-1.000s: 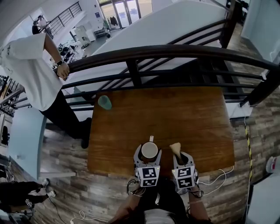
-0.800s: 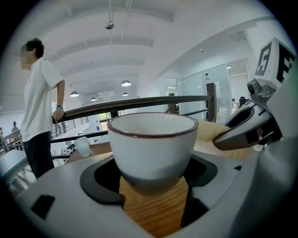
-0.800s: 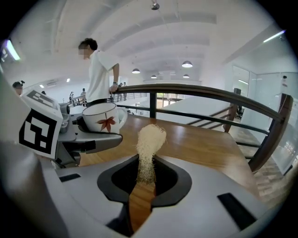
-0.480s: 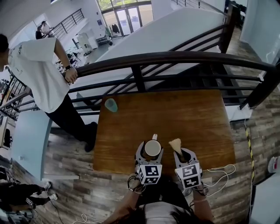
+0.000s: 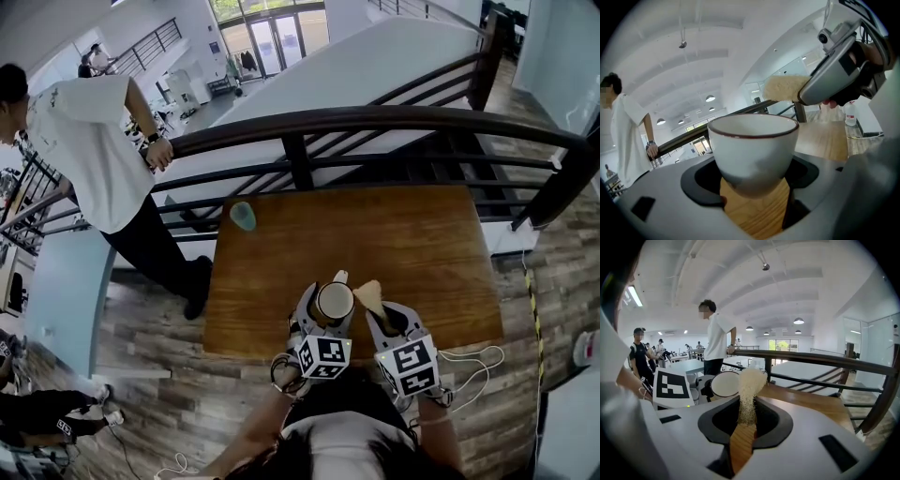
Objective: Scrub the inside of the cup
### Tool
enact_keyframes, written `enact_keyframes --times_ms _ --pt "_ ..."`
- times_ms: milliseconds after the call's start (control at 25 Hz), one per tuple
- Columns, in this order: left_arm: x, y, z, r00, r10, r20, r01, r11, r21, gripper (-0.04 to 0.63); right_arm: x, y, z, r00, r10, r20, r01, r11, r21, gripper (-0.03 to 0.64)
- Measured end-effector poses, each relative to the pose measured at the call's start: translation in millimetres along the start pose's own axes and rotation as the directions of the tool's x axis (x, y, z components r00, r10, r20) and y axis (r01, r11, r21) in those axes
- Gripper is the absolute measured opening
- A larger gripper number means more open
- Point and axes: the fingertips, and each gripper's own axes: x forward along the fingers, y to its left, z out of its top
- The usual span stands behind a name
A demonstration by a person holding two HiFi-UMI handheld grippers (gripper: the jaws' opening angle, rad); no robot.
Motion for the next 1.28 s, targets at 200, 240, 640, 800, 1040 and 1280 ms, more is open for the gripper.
enact_keyframes --times_ms 200,240,640,800,1040,1280 --pt "-7.6 0.0 10.9 1.000 0.001 0.017 -0.003 0.997 0.077 0.388 -5.4 26.4 11.2 0.998 0.065 -0.016 -0.066 0.996 -0.063 0.078" --pt "-8.6 -0.4 12.8 1.000 0.003 0.021 -0.005 0.995 0.095 0.388 -5.6 31.4 11.6 0.997 0.077 -0.025 -0.079 0.994 -0.076 0.078" --pt "-23.8 1.4 28.2 0.998 0.020 0.059 -0.036 0.961 0.275 0.388 -2.7 55.4 3.1 0.977 0.115 -0.180 -0.150 0.970 -0.193 0.078" --pt "-26.8 -2.3 30.9 0.996 0.025 0.081 -0.054 0.921 0.386 0.388 -0.1 60.8 -1.7 0.962 0.131 -0.241 -0.180 0.965 -0.192 0.078" --pt "-33.4 -2.3 40.8 0.994 0.020 0.111 -0.073 0.864 0.498 0.388 1.8 68.1 -7.7 0.929 0.199 -0.313 -0.248 0.961 -0.126 0.078" --pt "-42.4 -8.6 46.1 0.987 0.013 0.159 -0.103 0.809 0.578 0.388 -0.9 85.2 -11.2 0.882 0.351 -0.315 -0.348 0.935 0.067 0.078"
